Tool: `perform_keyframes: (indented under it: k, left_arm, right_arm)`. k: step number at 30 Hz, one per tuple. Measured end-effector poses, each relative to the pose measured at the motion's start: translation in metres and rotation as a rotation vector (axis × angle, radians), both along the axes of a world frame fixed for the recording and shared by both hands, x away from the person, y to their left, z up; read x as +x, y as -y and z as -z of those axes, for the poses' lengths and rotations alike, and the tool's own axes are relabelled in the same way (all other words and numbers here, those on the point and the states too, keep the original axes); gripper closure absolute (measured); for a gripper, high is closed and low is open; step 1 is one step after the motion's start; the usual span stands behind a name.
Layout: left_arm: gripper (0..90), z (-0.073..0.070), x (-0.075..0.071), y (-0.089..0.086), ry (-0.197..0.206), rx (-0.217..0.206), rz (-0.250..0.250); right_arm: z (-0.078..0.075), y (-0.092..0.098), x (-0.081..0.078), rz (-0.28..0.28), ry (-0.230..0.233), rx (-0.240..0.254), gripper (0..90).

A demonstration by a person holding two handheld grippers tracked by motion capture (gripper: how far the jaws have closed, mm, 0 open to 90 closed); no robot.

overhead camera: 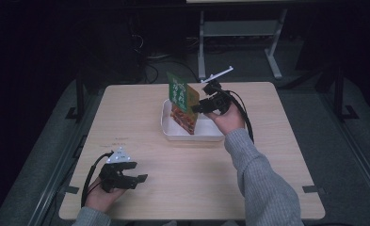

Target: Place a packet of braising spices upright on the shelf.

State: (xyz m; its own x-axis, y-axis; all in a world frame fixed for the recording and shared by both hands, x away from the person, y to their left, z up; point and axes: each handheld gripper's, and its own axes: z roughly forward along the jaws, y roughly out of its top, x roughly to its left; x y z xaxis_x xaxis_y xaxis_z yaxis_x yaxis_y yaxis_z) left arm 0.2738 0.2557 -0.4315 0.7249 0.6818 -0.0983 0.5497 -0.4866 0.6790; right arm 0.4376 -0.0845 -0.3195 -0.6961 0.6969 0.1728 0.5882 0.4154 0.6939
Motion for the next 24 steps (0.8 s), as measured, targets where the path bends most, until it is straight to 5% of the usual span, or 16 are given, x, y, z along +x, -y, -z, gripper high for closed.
perform_keyframes:
  k: [24]
  left_arm:
    - [32.0,0.001,-0.001,0.002,0.003,0.012,0.004]
  right_arm:
    - [0.022,0.042,-0.027,0.0,-0.04,0.022,49.0]
